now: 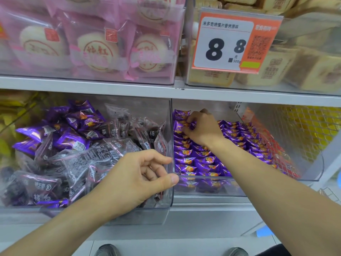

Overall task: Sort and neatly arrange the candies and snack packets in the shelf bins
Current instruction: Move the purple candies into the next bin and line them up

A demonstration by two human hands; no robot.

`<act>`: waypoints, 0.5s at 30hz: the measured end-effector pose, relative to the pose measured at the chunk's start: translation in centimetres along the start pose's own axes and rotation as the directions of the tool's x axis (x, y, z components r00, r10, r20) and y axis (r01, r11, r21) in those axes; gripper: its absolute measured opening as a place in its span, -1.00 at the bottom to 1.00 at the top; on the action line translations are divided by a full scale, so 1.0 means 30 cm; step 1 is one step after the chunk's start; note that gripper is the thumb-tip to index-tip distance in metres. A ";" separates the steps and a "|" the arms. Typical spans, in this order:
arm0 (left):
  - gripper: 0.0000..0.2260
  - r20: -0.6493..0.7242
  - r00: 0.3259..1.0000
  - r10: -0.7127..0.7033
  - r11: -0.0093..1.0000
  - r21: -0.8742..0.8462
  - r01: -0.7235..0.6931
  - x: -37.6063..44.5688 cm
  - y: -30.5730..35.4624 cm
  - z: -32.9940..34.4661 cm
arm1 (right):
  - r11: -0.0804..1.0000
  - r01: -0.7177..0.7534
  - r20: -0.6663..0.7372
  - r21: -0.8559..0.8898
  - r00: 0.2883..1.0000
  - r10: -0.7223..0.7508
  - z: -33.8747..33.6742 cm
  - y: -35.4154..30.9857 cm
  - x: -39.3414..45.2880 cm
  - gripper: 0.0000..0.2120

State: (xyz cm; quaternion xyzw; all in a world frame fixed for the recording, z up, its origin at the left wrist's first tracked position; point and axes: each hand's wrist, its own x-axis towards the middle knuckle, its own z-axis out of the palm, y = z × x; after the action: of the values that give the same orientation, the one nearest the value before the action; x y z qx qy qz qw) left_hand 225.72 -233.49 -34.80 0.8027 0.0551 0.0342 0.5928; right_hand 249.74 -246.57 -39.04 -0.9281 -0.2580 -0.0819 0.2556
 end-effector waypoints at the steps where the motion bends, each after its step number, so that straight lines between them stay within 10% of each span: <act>1: -0.68 0.000 1.000 -0.001 1.000 0.002 0.001 -0.001 -0.001 0.000 | 1.000 -0.002 -0.007 -0.001 1.000 0.002 -0.002 0.006 0.003 -0.81; 15: -0.67 -0.004 1.000 0.021 0.999 0.028 -0.021 0.000 -0.003 0.001 | 0.997 0.015 0.015 0.072 1.000 -0.016 -0.022 0.021 0.029 -0.82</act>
State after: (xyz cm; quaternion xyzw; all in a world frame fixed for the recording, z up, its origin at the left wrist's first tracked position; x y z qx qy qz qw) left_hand 225.72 -233.50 -34.91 0.8115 0.0485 0.0413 0.5809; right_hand 250.80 -247.00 -38.50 -0.9168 -0.2702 -0.0675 0.2862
